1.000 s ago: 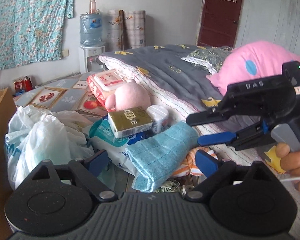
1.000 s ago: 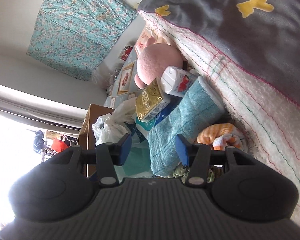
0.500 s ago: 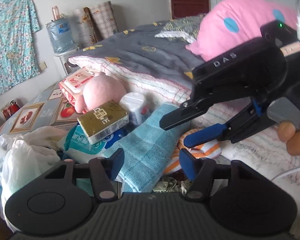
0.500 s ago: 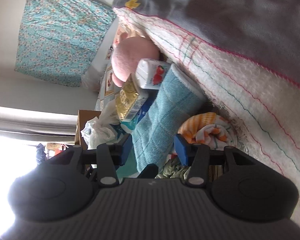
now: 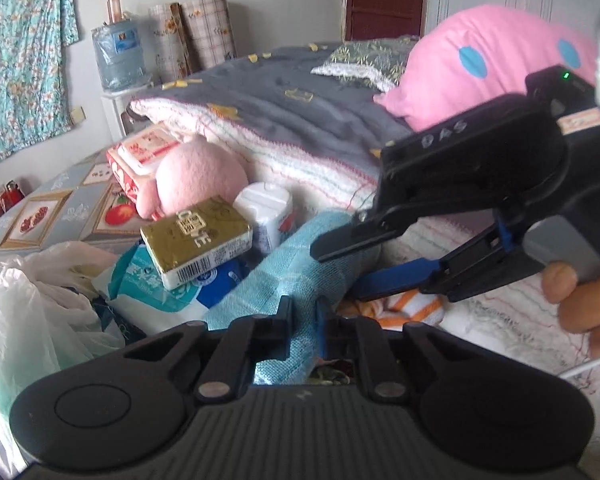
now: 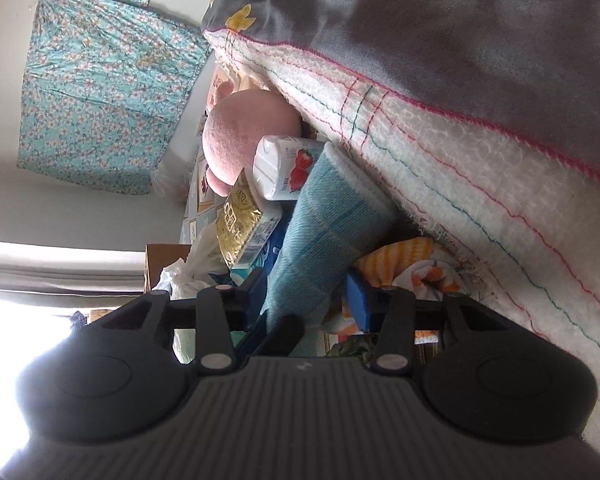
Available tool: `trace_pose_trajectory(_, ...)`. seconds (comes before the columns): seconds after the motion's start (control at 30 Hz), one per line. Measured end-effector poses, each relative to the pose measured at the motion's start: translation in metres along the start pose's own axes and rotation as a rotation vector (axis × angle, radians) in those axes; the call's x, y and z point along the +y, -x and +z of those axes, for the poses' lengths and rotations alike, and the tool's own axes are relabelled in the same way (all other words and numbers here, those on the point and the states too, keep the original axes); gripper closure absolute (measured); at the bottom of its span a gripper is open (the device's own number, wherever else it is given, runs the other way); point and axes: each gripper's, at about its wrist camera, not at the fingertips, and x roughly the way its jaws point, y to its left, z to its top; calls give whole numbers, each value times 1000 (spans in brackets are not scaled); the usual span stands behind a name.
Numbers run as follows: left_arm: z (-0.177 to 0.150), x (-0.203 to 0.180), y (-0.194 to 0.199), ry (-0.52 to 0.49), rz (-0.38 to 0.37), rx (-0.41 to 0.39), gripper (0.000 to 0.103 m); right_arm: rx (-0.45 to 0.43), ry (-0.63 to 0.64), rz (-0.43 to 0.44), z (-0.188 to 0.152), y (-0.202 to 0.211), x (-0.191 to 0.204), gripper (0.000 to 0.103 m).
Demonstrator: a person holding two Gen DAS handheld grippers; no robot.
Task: Organize soft objects
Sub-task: 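Lift the light-blue towel and carry it over the box with the left gripper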
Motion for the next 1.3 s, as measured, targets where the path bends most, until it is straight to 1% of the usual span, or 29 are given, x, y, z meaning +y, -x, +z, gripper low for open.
trace_pose_trajectory(0.03,1,-1,3,-3,-1,-8,91,-3,-1,6,-1,-1,0,76)
trace_pose_trajectory(0.07,1,-3,7,-7,-5,-14,91,-6,0,12,-3,0,1,80)
trace_pose_trajectory(0.1,1,-5,10,-11,-5,-20,91,-10,8,20,-3,3,1,83)
trace_pose_trajectory(0.2,-1,-10,21,-19,9,-37,91,-35,59,43,-13,14,12,87)
trace_pose_trajectory(0.27,-1,-10,34,-12,12,-63,91,-53,102,67,-19,22,23,88)
trace_pose_trajectory(0.4,4,-7,68,12,34,-138,91,-64,227,122,-28,40,59,89)
trace_pose_trajectory(0.5,6,2,96,32,85,-192,91,-46,363,164,-34,43,99,89)
trace_pose_trajectory(0.57,8,12,117,59,134,-226,91,-18,445,199,-38,36,128,89)
trace_pose_trajectory(0.67,8,35,148,123,228,-260,91,63,550,265,-49,12,176,89)
trace_pose_trajectory(0.8,-1,74,186,223,366,-276,91,205,670,338,-78,-40,245,89)
trace_pose_trajectory(0.9,-9,109,207,312,459,-270,91,318,744,362,-105,-85,294,89)
trace_pose_trajectory(0.97,-14,135,216,384,495,-254,91,377,787,350,-126,-111,317,89)
trace_pose_trajectory(1.07,-25,181,215,514,492,-200,91,447,851,284,-150,-157,345,89)
trace_pose_trajectory(1.13,-34,209,206,582,477,-153,91,470,897,220,-164,-184,356,89)
trace_pose_trajectory(1.2,-41,233,189,629,461,-103,91,486,934,159,-175,-206,361,89)
trace_pose_trajectory(1.3,-53,266,160,698,407,-13,91,488,984,79,-183,-232,365,89)
